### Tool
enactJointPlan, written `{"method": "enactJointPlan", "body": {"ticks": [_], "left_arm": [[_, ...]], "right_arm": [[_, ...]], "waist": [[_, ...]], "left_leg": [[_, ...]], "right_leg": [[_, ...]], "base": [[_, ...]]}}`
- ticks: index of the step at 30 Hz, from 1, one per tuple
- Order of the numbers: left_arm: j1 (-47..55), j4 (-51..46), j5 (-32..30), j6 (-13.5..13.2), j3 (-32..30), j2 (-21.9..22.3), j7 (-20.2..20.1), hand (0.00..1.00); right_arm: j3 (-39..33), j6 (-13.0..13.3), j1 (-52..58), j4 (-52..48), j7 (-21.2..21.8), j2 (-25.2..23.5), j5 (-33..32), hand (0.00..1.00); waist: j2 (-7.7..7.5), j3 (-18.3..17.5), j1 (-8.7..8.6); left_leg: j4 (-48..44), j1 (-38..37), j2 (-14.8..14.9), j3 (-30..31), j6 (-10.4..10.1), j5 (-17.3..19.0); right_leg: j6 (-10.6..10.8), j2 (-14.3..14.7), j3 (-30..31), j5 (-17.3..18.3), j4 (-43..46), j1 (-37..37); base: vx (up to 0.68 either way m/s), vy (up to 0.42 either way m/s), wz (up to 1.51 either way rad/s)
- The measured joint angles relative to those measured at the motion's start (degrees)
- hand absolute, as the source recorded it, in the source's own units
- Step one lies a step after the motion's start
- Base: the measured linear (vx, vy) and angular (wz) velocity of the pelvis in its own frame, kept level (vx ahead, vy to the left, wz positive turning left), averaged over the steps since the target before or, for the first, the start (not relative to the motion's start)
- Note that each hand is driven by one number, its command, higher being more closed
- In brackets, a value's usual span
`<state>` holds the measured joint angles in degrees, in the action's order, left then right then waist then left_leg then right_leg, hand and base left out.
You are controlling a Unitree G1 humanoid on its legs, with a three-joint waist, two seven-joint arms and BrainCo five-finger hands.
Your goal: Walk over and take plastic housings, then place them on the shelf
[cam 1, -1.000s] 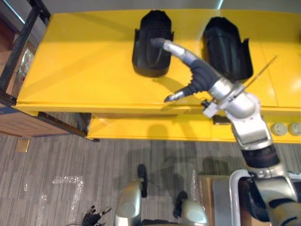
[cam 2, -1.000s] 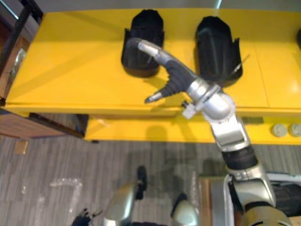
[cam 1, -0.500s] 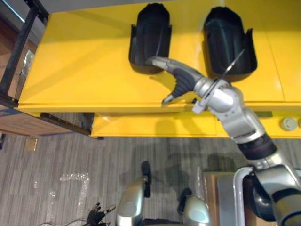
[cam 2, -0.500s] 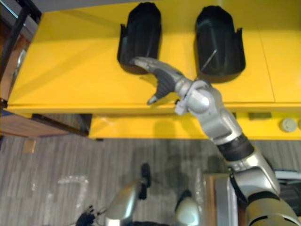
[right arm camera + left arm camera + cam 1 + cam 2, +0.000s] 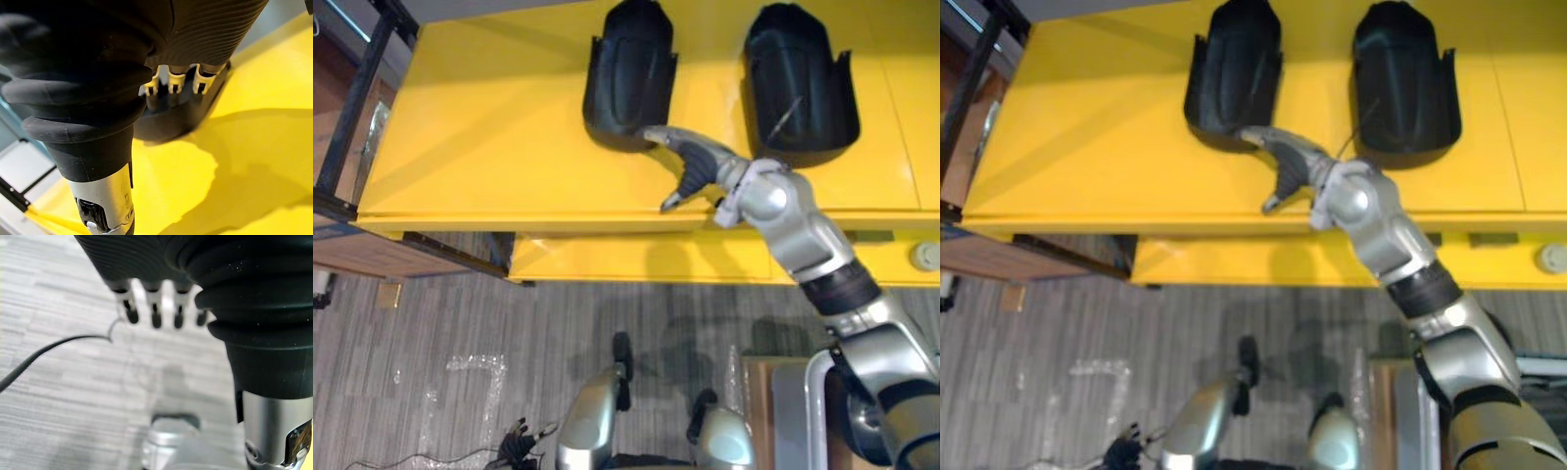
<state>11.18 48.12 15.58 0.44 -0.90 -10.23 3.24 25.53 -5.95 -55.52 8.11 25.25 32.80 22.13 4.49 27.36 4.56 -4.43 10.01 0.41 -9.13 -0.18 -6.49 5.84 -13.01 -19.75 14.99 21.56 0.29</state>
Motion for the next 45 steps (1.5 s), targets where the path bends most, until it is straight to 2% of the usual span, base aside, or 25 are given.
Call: {"method": "enactJointPlan", "body": {"ticks": [2,5,14,18,25,31,36,42,44,45], "left_arm": [[0.0,-0.8,-0.4,0.9,0.0,0.0,0.0,0.00],[0.0,-1.7,-0.5,1.3,0.0,0.0,-0.1,0.00],[-1.0,-2.5,-0.9,3.3,0.0,0.0,-1.2,0.00],[-1.0,-2.5,-1.0,3.5,-0.1,0.0,-1.1,0.00],[-1.1,-2.4,-1.0,3.8,-0.2,-0.6,-1.1,0.00],[-1.0,-1.9,-1.0,3.8,-0.3,-0.7,-1.0,0.00],[-1.1,-2.0,-0.9,3.8,-0.5,-0.8,-0.8,0.00],[-1.1,-1.9,-0.9,3.8,-0.5,-0.8,0.1,0.00],[-1.1,-1.7,-0.9,3.8,-0.5,-0.8,0.1,0.00],[-1.1,-1.7,-0.9,3.8,-0.5,-0.8,0.1,0.00]], "right_arm": [[0.1,-1.2,-0.5,0.7,2.0,0.0,0.1,0.00],[1.3,-1.8,-1.0,1.6,2.6,0.1,0.1,0.00],[2.4,-1.8,-2.3,3.9,2.5,1.6,-1.1,0.00],[2.6,-1.8,-2.3,4.0,4.6,1.8,-1.1,0.00],[3.9,-2.3,-2.2,3.7,8.4,3.0,-1.0,0.00],[4.7,-4.0,-1.4,1.3,12.2,4.2,-0.9,0.00],[4.9,-4.2,-0.1,-1.7,15.1,5.6,-1.0,0.00],[4.9,-4.2,0.9,-3.4,14.1,6.1,-0.7,0.00],[4.9,-3.6,1.1,-3.4,8.4,6.2,-0.7,0.00],[4.9,-3.3,1.1,-3.4,7.1,6.2,-0.6,0.00]], "waist": [[0.00,0.0,0.14],[0.00,0.0,0.85],[-0.12,-0.1,1.31],[-0.27,-0.1,1.56],[-1.56,-0.8,2.34],[-3.95,-2.1,2.53],[-4.48,-2.3,2.45],[-4.68,-2.4,2.45],[-5.07,-2.7,2.47],[-5.20,-2.7,2.47]], "left_leg": [[0.0,0.0,-0.1,0.6,0.0,-0.1],[0.1,-0.1,-0.1,0.9,-0.1,-0.2],[0.8,0.1,-0.4,2.9,-0.2,-1.0],[0.7,-0.2,-0.3,3.0,-0.2,-1.0],[1.0,-1.0,0.5,2.2,0.2,-0.6],[2.0,-1.4,1.1,0.2,0.1,-0.5],[2.4,-2.4,1.0,-0.1,0.1,-0.8],[3.1,-3.0,1.1,-0.7,0.2,-0.7],[3.2,-2.9,1.1,-0.8,0.4,-0.6],[3.3,-2.9,1.1,-0.9,0.4,-0.6]], "right_leg": [[0.0,0.0,-0.6,0.2,0.0,0.5],[-0.1,0.0,-0.8,0.3,0.0,0.6],[0.0,0.2,-3.3,0.2,-0.9,2.0],[0.2,0.5,-3.6,-0.4,-2.1,2.9],[0.0,1.5,-2.8,-1.7,-4.1,3.9],[0.0,2.0,-2.1,-2.5,-5.4,4.0],[0.1,2.0,-2.0,-2.8,-6.3,5.0],[0.1,2.0,-1.3,-3.0,-6.6,5.0],[0.2,2.1,-1.2,-3.4,-7.1,5.0],[0.2,2.1,-1.2,-3.4,-7.2,5.0]], "base": [[0.00,-0.009,0.15],[0.00,-0.012,0.05],[0.01,-0.011,0.12],[0.00,0.000,0.00],[-0.01,-0.001,-0.07],[0.01,0.007,-0.06],[0.03,0.006,-0.03],[0.01,0.004,-0.06],[0.00,0.000,0.00],[0.00,0.000,0.00]]}}
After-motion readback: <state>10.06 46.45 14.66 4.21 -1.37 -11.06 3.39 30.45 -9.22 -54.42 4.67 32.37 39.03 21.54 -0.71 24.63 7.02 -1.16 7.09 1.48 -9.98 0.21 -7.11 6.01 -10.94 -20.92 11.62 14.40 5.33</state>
